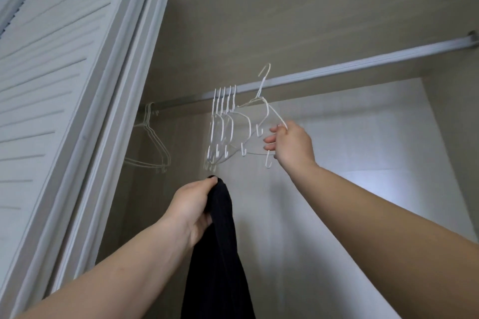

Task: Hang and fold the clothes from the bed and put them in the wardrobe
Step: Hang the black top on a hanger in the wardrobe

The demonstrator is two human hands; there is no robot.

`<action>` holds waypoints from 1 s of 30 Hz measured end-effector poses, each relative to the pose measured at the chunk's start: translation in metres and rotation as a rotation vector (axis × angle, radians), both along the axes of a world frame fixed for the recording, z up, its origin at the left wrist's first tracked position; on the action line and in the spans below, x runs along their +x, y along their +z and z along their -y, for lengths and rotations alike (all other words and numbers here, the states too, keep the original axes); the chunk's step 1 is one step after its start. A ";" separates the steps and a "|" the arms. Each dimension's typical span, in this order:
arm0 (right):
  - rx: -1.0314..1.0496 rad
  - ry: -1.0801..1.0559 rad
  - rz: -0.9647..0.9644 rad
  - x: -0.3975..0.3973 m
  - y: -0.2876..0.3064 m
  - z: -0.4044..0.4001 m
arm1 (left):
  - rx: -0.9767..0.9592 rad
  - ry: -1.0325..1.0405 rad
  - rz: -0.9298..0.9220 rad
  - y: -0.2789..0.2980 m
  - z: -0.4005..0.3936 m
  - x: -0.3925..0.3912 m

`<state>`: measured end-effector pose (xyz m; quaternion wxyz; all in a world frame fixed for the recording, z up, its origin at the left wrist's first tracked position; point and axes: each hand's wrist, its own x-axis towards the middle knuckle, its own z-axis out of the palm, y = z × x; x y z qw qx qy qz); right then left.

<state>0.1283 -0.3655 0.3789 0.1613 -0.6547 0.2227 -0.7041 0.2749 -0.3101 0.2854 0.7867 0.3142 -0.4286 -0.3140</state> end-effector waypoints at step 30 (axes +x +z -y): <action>0.298 0.214 -0.131 -0.125 -0.262 0.006 | 0.312 0.536 0.039 -0.150 0.066 0.051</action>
